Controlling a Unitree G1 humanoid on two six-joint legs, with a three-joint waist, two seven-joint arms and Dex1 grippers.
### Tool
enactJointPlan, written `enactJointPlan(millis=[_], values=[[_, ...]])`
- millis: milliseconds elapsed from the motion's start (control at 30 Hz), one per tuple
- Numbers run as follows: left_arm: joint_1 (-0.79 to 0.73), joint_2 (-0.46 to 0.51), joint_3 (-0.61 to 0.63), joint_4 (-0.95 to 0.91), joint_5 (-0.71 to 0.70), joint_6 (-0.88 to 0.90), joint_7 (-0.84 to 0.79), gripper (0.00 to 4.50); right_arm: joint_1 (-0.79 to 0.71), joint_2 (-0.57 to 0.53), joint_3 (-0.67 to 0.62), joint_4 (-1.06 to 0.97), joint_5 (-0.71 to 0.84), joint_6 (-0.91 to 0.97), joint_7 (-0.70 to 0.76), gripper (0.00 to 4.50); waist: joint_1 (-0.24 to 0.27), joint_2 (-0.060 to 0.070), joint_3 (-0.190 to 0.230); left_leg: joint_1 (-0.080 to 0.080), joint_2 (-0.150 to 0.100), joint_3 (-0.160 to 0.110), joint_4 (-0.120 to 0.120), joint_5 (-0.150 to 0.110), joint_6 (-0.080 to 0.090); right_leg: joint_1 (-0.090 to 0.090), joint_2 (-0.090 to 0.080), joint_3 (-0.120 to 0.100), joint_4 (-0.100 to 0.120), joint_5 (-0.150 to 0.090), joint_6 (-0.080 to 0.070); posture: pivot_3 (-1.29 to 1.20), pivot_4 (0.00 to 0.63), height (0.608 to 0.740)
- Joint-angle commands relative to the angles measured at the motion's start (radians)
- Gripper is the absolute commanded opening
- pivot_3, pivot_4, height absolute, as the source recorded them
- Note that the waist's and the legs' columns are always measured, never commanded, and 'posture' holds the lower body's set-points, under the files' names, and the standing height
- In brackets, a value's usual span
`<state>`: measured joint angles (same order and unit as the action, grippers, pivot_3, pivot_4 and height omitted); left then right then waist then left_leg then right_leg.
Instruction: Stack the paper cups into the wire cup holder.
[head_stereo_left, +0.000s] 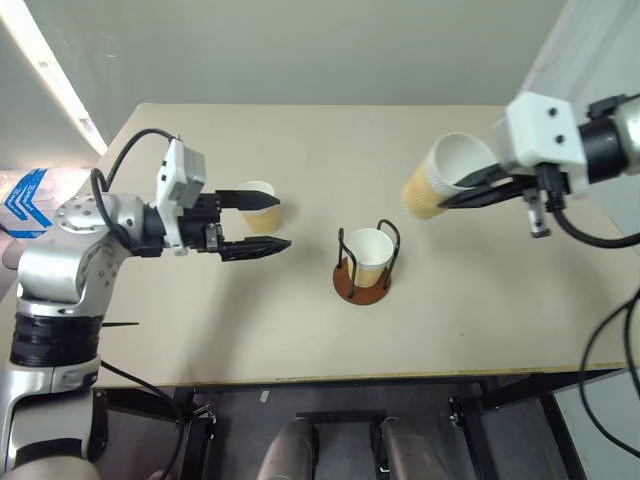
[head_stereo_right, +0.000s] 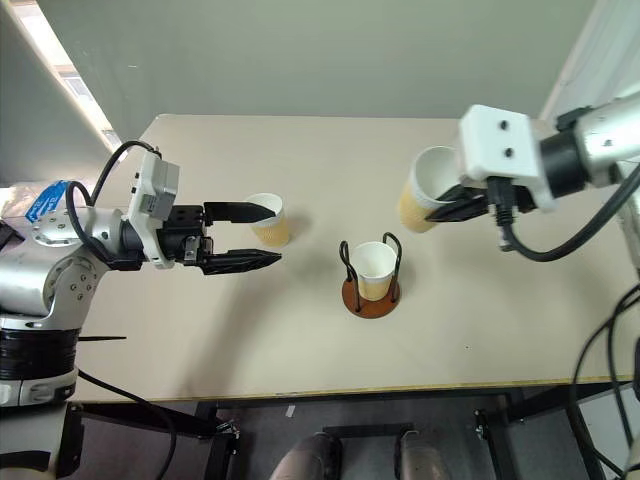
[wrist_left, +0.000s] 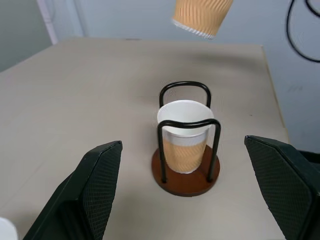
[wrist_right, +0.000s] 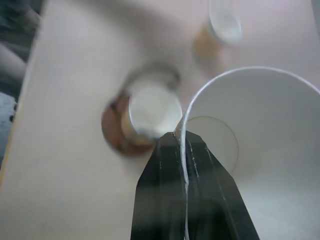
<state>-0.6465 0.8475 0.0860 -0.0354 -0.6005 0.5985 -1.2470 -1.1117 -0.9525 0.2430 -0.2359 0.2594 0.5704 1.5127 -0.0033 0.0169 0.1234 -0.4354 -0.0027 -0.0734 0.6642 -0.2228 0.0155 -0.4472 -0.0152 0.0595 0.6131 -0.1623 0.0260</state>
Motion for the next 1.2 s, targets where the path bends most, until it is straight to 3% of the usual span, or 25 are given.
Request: enactJointPlan(millis=[33, 333, 733, 867, 1200], values=[[-0.040, -0.002, -0.015, 0.011, 0.013, -0.024, -0.020, 4.32, -0.027, 0.053, 0.063, -0.027, -0.027, -0.028, -0.004, 0.04, 0.003, 0.000, 0.000, 0.000, 0.000, 0.000, 0.000, 0.000, 0.000, 0.000, 0.000, 0.000, 0.000, 0.000, 0.000, 0.00, 0.150, 0.740], [-0.061, -0.004, -0.034, 0.031, 0.035, -0.053, -0.055, 4.32, -0.006, 0.129, 0.159, 0.094, -0.152, -0.194, -0.005, 0.04, 0.005, 0.000, 0.000, -0.001, 0.000, 0.000, 0.000, 0.000, 0.000, -0.001, 0.000, 0.000, 0.000, 0.000, -0.001, 0.00, 0.150, 0.740], [-0.058, 0.014, -0.021, 0.029, 0.045, -0.057, -0.062, 4.32, 0.041, 0.171, 0.189, 0.094, -0.189, -0.237, 0.030, 0.04, 0.004, 0.000, 0.000, -0.001, 0.000, 0.000, 0.000, 0.000, 0.000, -0.002, 0.000, 0.000, 0.002, 0.000, -0.001, 0.00, 0.150, 0.740], [-0.059, 0.014, -0.023, 0.029, 0.049, -0.060, -0.057, 4.32, 0.045, 0.194, 0.217, 0.130, -0.236, -0.267, 0.013, 0.94, 0.004, 0.000, 0.000, -0.001, 0.000, 0.000, 0.000, 0.000, 0.000, -0.002, 0.000, 0.000, 0.003, 0.000, -0.001, 0.00, 0.150, 0.740], [-0.062, 0.015, -0.029, 0.030, 0.067, -0.060, -0.037, 4.32, 0.020, 0.228, 0.173, 0.193, -0.262, -0.261, -0.025, 4.43, 0.003, 0.000, 0.000, -0.001, 0.000, 0.000, 0.000, 0.000, 0.000, -0.002, 0.000, 0.000, 0.003, 0.000, -0.002, 0.00, 0.150, 0.740]])
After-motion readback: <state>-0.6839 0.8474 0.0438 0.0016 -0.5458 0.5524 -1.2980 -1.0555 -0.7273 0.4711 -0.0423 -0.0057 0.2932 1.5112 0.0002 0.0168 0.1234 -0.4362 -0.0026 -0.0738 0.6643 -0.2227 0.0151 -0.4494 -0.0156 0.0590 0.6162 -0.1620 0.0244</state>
